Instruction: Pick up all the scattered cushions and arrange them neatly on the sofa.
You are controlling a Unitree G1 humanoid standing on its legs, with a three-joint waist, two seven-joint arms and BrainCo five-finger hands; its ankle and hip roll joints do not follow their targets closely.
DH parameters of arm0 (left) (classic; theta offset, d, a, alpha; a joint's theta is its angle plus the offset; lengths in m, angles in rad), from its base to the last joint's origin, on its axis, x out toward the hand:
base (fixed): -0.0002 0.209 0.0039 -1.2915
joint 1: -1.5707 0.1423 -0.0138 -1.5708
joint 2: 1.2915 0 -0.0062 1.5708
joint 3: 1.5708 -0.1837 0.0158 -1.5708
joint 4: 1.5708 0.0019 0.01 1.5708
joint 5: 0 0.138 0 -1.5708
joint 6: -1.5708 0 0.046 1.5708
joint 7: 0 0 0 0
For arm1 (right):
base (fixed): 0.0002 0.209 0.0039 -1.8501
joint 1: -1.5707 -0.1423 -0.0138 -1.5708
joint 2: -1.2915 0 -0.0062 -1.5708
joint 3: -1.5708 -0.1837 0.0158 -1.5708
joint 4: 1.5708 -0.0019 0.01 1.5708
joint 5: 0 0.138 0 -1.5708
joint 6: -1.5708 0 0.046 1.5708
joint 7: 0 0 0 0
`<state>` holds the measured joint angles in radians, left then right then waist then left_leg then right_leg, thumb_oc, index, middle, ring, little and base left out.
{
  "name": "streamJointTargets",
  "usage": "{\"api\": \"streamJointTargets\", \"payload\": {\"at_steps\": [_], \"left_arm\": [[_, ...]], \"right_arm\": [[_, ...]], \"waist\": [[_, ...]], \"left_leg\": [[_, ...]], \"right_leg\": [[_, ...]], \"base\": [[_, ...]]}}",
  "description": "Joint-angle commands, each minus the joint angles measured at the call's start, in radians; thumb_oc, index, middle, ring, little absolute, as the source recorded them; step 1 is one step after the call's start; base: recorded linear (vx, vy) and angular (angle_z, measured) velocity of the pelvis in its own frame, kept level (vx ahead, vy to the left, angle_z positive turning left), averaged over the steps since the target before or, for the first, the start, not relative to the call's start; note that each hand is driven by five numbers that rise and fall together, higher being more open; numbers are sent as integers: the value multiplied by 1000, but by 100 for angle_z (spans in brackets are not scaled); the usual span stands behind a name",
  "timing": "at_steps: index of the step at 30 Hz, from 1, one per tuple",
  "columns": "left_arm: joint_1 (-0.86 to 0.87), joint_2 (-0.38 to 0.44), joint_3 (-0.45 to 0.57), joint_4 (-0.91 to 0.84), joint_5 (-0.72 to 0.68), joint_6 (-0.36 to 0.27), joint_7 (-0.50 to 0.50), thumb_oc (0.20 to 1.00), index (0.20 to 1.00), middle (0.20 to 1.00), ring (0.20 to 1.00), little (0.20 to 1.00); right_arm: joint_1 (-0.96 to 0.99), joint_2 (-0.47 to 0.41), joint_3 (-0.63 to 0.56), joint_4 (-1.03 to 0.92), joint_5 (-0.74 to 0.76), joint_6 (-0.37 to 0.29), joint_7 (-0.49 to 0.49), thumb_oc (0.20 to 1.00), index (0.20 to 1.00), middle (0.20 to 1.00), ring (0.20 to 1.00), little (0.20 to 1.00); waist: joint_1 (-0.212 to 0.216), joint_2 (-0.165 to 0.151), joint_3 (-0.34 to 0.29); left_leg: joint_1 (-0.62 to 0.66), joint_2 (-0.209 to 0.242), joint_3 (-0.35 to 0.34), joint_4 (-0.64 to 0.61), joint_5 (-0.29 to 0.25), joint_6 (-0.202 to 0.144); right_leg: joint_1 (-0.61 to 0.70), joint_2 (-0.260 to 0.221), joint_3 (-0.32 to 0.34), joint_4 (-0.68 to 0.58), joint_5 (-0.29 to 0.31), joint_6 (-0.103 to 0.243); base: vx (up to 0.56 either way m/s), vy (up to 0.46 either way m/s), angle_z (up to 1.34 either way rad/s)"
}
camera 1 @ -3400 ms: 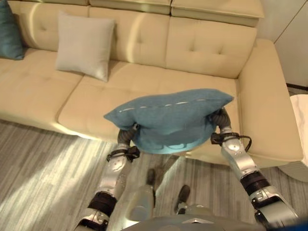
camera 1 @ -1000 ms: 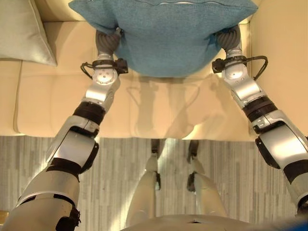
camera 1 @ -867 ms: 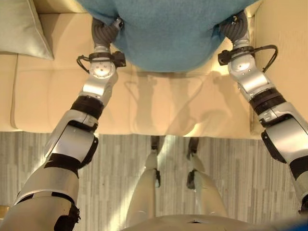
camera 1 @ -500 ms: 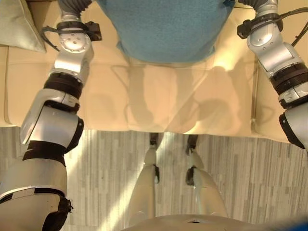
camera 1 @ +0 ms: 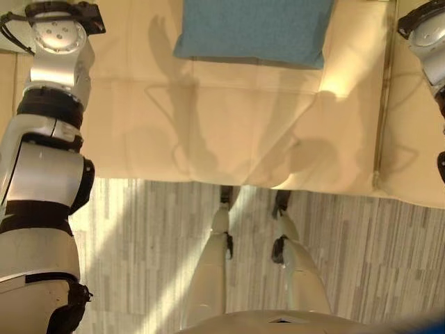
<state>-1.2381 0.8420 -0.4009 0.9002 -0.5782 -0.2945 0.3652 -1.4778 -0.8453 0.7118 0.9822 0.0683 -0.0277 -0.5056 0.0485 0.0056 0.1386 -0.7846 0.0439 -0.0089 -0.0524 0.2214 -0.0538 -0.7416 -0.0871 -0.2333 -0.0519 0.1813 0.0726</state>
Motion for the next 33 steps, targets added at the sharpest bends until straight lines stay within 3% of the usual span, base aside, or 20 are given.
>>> {"api": "streamJointTargets", "payload": {"at_steps": [1, 3, 4, 6, 11, 15, 19, 24, 31, 33], "left_arm": [[360, -20, 132, -166, 12, -90, -24, 1000, 1000, 1000, 1000, 1000], [721, -103, 313, -343, 31, -88, -84, 1000, 1000, 1000, 1000, 1000], [728, -103, 315, -348, 32, -86, -84, 1000, 1000, 1000, 1000, 1000], [913, -196, 403, -391, 14, -64, -126, 1000, 1000, 1000, 1000, 1000], [1139, -299, 470, -389, 62, -9, -191, 1000, 1000, 1000, 1000, 1000], [1304, -382, 475, -185, 197, 63, -272, 1000, 1000, 1000, 1000, 1000], [1344, -449, 451, 37, 317, 102, -313, 1000, 1000, 1000, 1000, 1000], [1345, -528, 459, 356, 460, 165, -333, 1000, 1000, 1000, 1000, 1000], [1322, -535, 443, 392, 483, 178, -322, 1000, 1000, 1000, 1000, 1000], [1304, -536, 432, 386, 483, 174, -317, 1000, 1000, 1000, 1000, 1000]], "right_arm": [[279, 5, -158, -121, -4, -48, 0, 1000, 1000, 1000, 1000, 1000], [566, -22, -313, -290, -45, -71, 66, 1000, 1000, 1000, 1000, 1000], [573, -21, -316, -295, -47, -69, 67, 1000, 1000, 1000, 1000, 1000], [789, 11, -433, -369, -45, -92, 125, 1000, 1000, 1000, 1000, 1000], [1075, 88, -566, -424, -83, -93, 217, 1000, 1000, 1000, 1000, 1000], [1258, 168, -621, -346, -134, -91, 291, 1000, 1000, 1000, 1000, 1000], [1310, 223, -591, -217, -192, -89, 327, 1000, 1000, 1000, 1000, 1000], [1343, 357, -519, 52, -235, -69, 374, 1000, 1000, 1000, 1000, 1000], [1362, 404, -541, 186, -186, -55, 368, 1000, 1000, 1000, 1000, 1000], [1349, 404, -535, 202, -177, -49, 365, 1000, 1000, 1000, 1000, 1000]], "waist": [[35, -49, -135], [34, -50, -125], [34, -51, -124], [31, -47, -115], [25, -37, -118], [15, -19, -123], [9, -15, -133], [16, -21, -146], [19, -26, -95], [26, -42, -74]], "left_leg": [[203, -22, -28, -35, -56, -123], [303, -18, -12, -35, -86, -116], [307, -18, -12, -35, -87, -116], [374, -6, 4, -35, -99, -111], [466, 9, 26, -35, -117, -99], [585, 22, 55, -35, -144, -81], [641, 26, 68, -35, -152, -74], [700, 45, 66, -35, -158, -73], [659, 53, 11, 16, -131, -95], [623, 49, -9, 93, -171, -89]], "right_leg": [[170, -26, -31, -35, -47, 152], [269, -29, -39, -35, -65, 145], [273, -29, -38, -35, -66, 145], [349, -37, -43, -35, -83, 139], [444, -49, -56, -35, -106, 133], [561, -47, -60, -35, -138, 122], [617, -43, -60, -35, -150, 116], [685, -25, -62, -35, -176, 96], [714, -17, -107, -35, -194, 73], [698, -29, -103, -35, -177, 69]], "base": [[0, 0, 0], [5, -16, 1], [0, 0, 0], [0, 0, 0], [18, 0, 1], [-4, 2, -9], [-24, -17, -4], [-18, -77, 0], [-74, -103, 35], [-200, -12, 52]]}}
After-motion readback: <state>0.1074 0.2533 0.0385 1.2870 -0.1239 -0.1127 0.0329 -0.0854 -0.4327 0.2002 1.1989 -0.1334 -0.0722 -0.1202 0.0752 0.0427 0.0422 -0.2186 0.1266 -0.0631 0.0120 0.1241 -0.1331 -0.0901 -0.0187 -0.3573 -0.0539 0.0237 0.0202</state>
